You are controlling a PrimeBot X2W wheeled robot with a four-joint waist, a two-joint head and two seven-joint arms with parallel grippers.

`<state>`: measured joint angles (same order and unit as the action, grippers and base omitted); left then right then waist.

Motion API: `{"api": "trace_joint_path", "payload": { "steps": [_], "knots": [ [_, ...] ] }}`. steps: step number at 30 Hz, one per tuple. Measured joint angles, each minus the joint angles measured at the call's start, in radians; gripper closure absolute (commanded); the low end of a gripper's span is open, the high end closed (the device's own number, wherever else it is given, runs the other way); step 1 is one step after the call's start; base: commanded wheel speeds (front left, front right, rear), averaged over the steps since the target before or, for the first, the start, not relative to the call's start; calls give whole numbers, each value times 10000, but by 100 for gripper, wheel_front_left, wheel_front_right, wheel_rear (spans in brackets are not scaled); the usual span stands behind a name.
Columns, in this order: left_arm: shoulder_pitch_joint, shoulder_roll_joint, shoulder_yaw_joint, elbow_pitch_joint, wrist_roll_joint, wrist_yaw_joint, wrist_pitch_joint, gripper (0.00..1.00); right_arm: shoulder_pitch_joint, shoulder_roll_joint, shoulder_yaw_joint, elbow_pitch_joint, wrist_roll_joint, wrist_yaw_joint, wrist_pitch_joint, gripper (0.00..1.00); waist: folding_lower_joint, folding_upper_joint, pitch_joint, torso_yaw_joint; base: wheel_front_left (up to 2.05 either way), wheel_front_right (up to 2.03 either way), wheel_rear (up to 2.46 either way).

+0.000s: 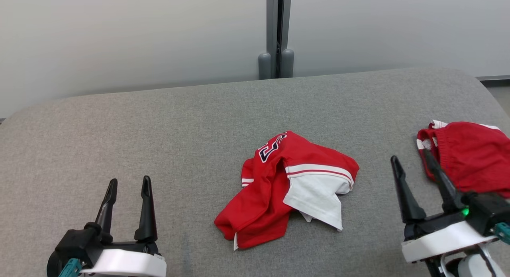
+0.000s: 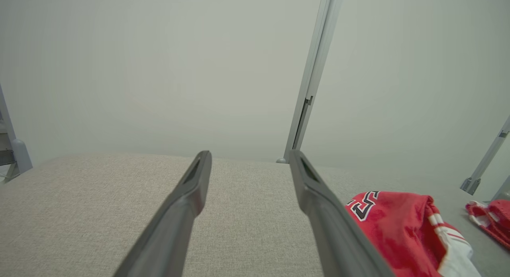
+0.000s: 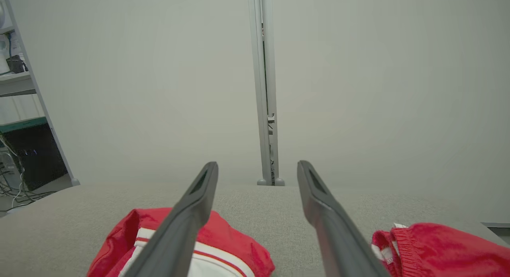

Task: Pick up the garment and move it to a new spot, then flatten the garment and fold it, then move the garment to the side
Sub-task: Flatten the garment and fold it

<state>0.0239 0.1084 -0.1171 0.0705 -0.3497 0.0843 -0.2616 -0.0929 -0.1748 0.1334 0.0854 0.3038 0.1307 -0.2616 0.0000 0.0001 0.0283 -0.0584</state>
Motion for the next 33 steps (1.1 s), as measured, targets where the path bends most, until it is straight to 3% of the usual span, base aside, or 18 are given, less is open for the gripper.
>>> {"api": "trace_joint_path", "payload": {
  "steps": [6,14,23,31,32,33],
  "knots": [
    [7,-157,17,50,77,-130,0,0,-7,-384,1045,1137,439,0,926,0,-1,0,-68,223,0,0,0],
    [-6,-295,77,100,100,-282,0,0,-484,-989,2623,2554,1164,0,3567,0,0,0,2,784,0,0,0],
    [-96,-435,176,226,144,-410,0,0,-1201,-1041,3016,3189,1170,0,5189,0,0,0,196,1432,0,0,0],
    [-124,-527,265,290,165,-512,0,0,-1347,-826,2945,3584,830,0,5668,0,-1,0,303,1785,0,0,0],
    [-124,-525,299,299,167,-541,0,0,-1348,-809,2872,3614,732,0,5659,12,-1,0,310,1806,0,0,0],
    [-125,-529,318,301,169,-546,0,0,-1348,-784,2788,3630,639,0,5582,51,0,0,317,1817,0,0,0]
  ]
}}
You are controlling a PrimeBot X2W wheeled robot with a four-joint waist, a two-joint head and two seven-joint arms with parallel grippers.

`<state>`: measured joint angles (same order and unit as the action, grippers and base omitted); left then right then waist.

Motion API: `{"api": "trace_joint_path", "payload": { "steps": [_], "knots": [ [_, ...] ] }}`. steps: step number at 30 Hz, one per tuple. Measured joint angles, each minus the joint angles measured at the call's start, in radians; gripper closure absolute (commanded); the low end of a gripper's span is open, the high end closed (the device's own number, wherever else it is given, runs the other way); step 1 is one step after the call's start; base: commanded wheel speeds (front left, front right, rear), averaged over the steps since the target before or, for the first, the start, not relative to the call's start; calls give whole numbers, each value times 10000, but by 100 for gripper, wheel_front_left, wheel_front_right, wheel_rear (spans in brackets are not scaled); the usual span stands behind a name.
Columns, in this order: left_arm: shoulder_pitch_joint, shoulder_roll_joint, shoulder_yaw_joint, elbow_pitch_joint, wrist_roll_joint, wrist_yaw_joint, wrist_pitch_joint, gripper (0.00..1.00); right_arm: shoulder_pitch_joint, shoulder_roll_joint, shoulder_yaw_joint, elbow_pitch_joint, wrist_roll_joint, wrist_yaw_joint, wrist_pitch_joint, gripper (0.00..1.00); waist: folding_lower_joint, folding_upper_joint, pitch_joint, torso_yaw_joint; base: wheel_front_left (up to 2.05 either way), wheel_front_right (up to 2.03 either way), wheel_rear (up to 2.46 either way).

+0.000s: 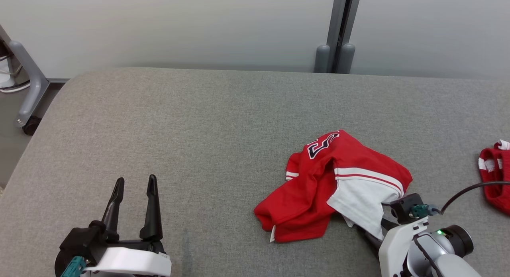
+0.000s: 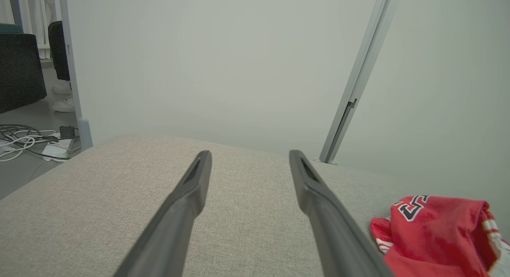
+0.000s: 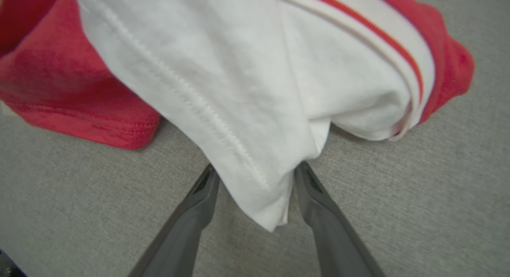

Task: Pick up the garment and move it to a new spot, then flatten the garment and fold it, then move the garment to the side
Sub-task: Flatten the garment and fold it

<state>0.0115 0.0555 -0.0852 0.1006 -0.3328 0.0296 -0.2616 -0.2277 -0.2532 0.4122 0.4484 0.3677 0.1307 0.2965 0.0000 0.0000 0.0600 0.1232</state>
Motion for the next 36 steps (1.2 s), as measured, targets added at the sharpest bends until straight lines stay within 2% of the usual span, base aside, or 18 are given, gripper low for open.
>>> {"api": "trace_joint_path", "payload": {
  "steps": [1,2,9,16,21,24,30,36],
  "knots": [
    [-1,-4,17,6,17,-21,0,0,-3,33,-88,10,-84,0,-38,62,0,0,2,4,0,0,0],
    [-1,-12,38,6,33,-21,0,0,-4,61,-190,10,-174,0,-84,100,0,0,4,0,0,0,0],
    [-2,-31,127,71,125,-109,0,0,17,232,-773,-268,-610,0,-217,100,0,0,0,-192,0,0,0],
    [2,-40,232,140,215,-207,-2,0,113,142,-1881,-1875,-627,0,-320,100,0,0,-87,-705,0,0,0],
    [-2,-44,245,165,270,-286,-2,0,393,-238,-2569,-3097,-514,0,161,100,0,0,-90,-1195,0,0,0],
    [-9,-50,249,201,320,-290,-2,0,1065,-502,-2991,-3651,-330,0,882,100,0,0,-60,-1547,0,0,0],
    [-129,-56,230,247,326,-299,-2,0,1823,-581,-3503,-3693,-270,0,1484,100,0,0,76,-1839,0,0,0],
    [-251,-58,188,345,328,-351,-2,0,2210,-324,-3818,-2895,-431,0,1873,100,0,0,211,-1908,0,0,0]
  ]
}}
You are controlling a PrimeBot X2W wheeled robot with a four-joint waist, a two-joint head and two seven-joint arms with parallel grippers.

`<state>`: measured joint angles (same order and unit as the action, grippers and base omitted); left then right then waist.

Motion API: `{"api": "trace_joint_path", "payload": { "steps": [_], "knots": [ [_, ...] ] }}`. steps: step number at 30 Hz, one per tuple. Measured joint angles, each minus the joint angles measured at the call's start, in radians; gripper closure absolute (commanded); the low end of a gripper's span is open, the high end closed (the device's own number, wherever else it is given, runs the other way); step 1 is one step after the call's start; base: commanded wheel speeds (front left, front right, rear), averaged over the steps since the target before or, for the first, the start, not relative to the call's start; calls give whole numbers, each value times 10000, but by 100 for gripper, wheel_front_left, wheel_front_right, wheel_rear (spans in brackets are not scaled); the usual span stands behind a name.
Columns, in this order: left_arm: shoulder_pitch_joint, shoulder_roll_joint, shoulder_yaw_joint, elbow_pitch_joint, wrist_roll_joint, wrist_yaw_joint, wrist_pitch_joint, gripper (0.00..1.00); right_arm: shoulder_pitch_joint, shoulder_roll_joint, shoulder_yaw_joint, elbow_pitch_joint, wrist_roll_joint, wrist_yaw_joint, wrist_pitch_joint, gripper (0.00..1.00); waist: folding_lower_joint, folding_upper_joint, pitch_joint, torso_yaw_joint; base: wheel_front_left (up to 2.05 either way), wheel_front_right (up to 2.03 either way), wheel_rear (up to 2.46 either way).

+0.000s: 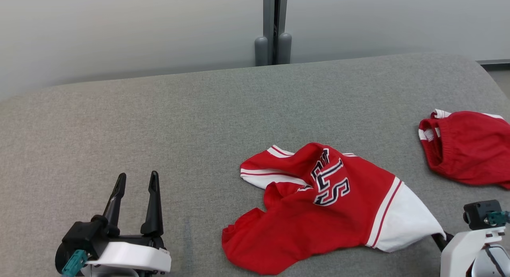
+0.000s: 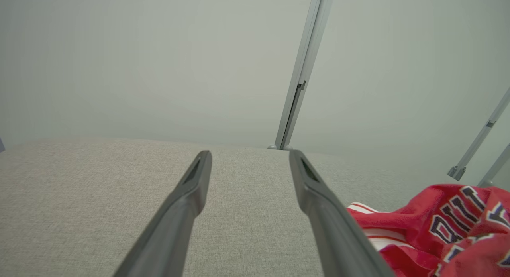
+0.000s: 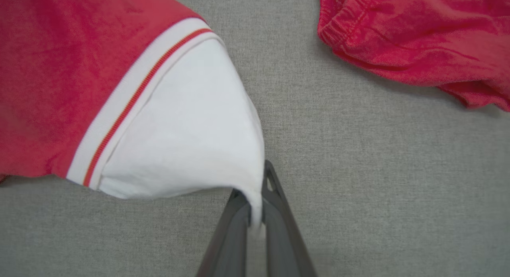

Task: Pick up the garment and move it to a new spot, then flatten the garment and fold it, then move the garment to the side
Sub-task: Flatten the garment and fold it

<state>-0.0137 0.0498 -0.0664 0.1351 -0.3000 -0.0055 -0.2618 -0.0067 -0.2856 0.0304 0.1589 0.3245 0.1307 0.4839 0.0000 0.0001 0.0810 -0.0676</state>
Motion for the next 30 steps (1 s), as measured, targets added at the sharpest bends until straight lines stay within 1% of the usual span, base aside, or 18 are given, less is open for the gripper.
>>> {"api": "trace_joint_path", "payload": {
  "steps": [3,4,5,9,12,16,19,23,27,30],
  "knots": [
    [-122,-2,-36,63,12,-27,0,0,-3,194,25,489,-15,0,77,99,0,0,16,67,0,0,0],
    [-126,-2,-50,84,12,-38,0,0,0,251,33,650,-50,2,88,58,0,0,14,95,0,0,0],
    [-125,-2,-58,113,12,-40,0,0,-6,259,23,813,-136,0,79,0,0,0,10,126,0,0,0],
    [-126,-4,-42,190,17,-71,0,0,-140,418,44,1028,-132,0,-94,0,0,0,-52,204,0,0,0],
    [-126,-2,-12,240,54,-84,0,0,-255,378,69,796,-84,0,-105,0,0,0,-140,219,0,0,0],
    [-119,0,6,303,73,-111,0,0,-353,337,-161,-146,171,0,-311,0,0,0,-290,217,0,0,0],
    [-109,25,-8,324,75,-117,0,0,-407,320,-552,-1120,320,0,-619,0,0,0,-396,213,0,0,0],
    [-110,98,-84,290,86,-128,77,0,-401,493,-1032,-2194,529,0,-1005,0,0,0,-449,223,0,0,0],
    [-120,125,-190,142,8,-219,430,0,-397,683,-1425,-2861,382,0,-1599,0,0,0,-388,201,0,0,0],
    [-127,125,-497,144,-155,-431,1037,0,-426,941,-1398,-3026,330,0,-2232,0,0,-1,-298,164,0,0,0]
  ]
}}
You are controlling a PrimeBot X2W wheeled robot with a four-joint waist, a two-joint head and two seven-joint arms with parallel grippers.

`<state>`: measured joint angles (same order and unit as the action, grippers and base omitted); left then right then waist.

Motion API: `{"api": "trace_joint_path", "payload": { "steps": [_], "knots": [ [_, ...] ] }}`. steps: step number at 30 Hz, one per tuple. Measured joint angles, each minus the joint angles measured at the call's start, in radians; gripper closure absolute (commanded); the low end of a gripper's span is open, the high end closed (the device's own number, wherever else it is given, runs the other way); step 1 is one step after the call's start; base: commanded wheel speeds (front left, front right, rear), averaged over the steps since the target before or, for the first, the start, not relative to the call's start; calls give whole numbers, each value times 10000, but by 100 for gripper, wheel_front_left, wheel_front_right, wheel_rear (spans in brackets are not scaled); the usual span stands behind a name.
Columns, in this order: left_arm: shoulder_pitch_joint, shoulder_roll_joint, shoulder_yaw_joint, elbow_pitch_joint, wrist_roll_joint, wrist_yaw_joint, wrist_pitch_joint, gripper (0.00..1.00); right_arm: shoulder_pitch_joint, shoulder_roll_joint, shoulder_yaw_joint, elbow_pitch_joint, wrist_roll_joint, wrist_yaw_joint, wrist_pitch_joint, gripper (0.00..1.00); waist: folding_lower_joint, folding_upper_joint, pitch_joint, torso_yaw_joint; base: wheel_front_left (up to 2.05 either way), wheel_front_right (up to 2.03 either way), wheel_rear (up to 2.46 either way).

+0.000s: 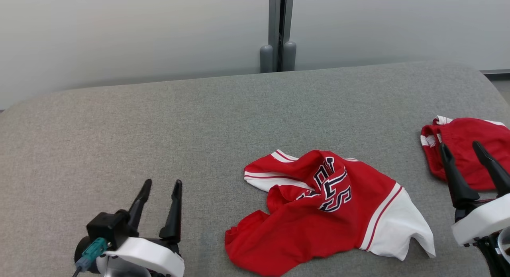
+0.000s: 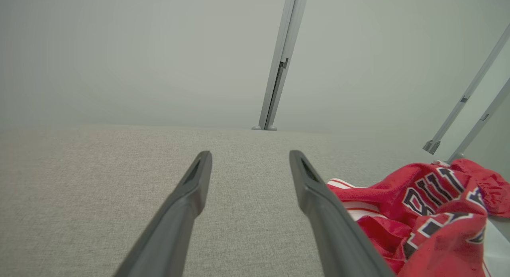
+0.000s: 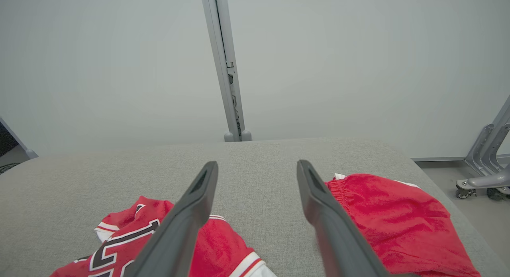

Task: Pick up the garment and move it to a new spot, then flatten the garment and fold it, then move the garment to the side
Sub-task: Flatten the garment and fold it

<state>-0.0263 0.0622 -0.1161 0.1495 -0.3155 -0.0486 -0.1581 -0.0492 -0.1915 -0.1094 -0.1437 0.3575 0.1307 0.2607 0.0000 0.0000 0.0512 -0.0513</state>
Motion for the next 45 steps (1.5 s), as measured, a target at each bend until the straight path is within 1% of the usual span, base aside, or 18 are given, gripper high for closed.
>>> {"api": "trace_joint_path", "payload": {
  "steps": [2,6,10,11,13,16,19,22,30,34,37,38,39,40,41,42,45],
  "knots": [
    [-36,-4,-247,59,-71,-136,483,0,-51,171,113,48,-33,0,-514,0,0,0,72,-33,0,0,0],
    [-234,58,-414,88,-203,-211,872,0,-208,422,510,564,-73,0,-1478,0,0,0,184,-135,0,0,0],
    [-262,56,-520,0,-305,-259,1097,0,-364,598,625,1012,-104,0,-2401,0,0,1,224,-248,0,0,0],
    [-285,59,-583,-19,-337,-303,1258,0,-425,600,677,1095,-104,0,-2581,0,0,0,228,-277,0,0,0],
    [-324,88,-872,46,-570,-431,1931,0,-525,594,773,1267,-104,0,-2855,0,0,0,240,-332,0,0,0],
    [-430,286,-1547,219,-698,-639,3055,0,-662,493,851,1496,-169,0,-3058,0,0,0,250,-396,0,0,0],
    [-757,506,-2098,420,-947,-725,4125,0,-772,437,963,1645,-169,0,-3152,0,0,0,264,-476,0,0,0],
    [-1077,673,-2529,654,-1072,-748,4922,0,-867,359,1076,1743,-167,0,-3200,0,0,0,296,-584,0,0,0],
    [-2062,1129,-3110,1588,-1285,-779,5944,0,-1055,272,1208,1923,-167,0,-3200,0,0,0,575,-866,0,0,0],
    [-2131,1195,-3653,1747,-1699,-784,6420,0,-1057,253,1235,2008,-165,0,-3202,0,0,0,660,-946,0,0,0],
    [-2273,1383,-3912,1760,-1891,-796,6514,0,-1060,245,1273,2073,-169,0,-3200,0,0,0,706,-962,0,0,0],
    [-2276,1409,-4044,1762,-1998,-794,6564,12,-1062,247,1289,2086,-169,0,-3202,0,0,0,718,-962,0,0,0],
    [-2275,1430,-4155,1762,-2117,-794,6602,29,-1070,247,1304,2098,-169,0,-3200,0,0,0,728,-960,0,0,0],
    [-2276,1446,-4265,1749,-2230,-796,6608,55,-1088,247,1317,2111,-169,0,-3202,0,0,0,737,-957,0,0,0],
    [-2279,1448,-4378,1724,-2314,-796,6610,89,-1106,245,1323,2127,-169,0,-3202,0,0,0,744,-951,0,0,0],
    [-2287,1465,-4458,1701,-2364,-802,6606,100,-1114,245,1325,2134,-169,0,-3216,0,0,0,751,-944,0,0,0],
    [-2388,1580,-4552,1620,-2470,-809,6385,100,-1119,249,1329,2167,-171,0,-3225,0,0,0,770,-901,0,0,0]
  ]
}}
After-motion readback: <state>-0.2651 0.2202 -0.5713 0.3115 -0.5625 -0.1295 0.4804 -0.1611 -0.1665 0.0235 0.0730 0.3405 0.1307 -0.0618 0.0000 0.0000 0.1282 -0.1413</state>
